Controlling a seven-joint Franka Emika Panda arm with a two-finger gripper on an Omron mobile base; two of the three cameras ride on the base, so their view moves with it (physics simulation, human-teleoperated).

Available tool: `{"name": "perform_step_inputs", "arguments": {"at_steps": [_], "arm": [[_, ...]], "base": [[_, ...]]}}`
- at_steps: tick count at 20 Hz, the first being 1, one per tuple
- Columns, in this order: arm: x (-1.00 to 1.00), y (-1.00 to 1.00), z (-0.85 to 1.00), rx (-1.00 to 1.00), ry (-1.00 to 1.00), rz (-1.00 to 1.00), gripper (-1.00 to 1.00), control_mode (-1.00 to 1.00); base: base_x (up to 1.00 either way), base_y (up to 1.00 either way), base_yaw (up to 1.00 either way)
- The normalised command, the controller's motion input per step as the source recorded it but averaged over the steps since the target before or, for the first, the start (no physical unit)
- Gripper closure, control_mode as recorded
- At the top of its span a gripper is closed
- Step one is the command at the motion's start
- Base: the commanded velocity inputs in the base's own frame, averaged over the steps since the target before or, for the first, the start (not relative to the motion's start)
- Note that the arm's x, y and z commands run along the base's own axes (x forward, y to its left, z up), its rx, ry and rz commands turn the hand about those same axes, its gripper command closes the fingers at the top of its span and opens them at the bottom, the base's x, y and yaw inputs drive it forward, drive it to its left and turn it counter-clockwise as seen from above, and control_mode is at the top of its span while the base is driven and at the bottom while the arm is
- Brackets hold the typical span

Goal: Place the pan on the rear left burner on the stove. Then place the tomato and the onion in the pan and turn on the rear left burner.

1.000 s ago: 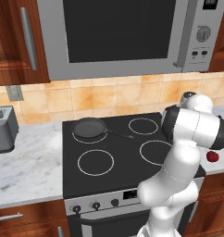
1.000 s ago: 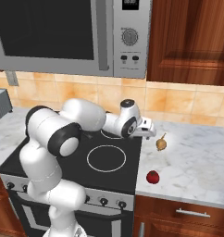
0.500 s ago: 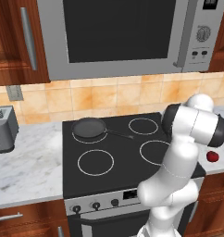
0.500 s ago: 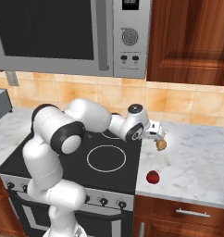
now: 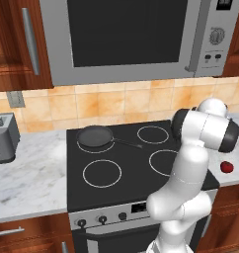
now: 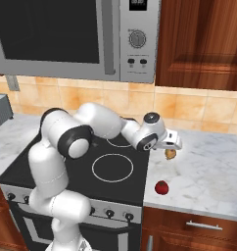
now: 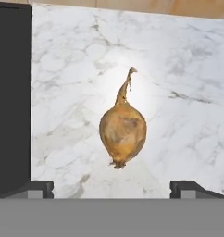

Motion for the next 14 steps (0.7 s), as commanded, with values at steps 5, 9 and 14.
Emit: {"name": "perform_step_inputs", "arguments": {"at_steps": [5, 9, 14], "arm": [[0.00, -0.25, -0.02, 0.00, 0.00, 0.00, -1.00, -1.00], [0.00, -0.19, -0.07, 0.00, 0.00, 0.00, -1.00, -1.00], [0.00, -0.10, -0.12, 0.00, 0.00, 0.00, -1.00, -1.00]], "base": [[0.00, 0.00, 0.00], [0.00, 0.00, 0.00], [0.00, 0.00, 0.00]]}}
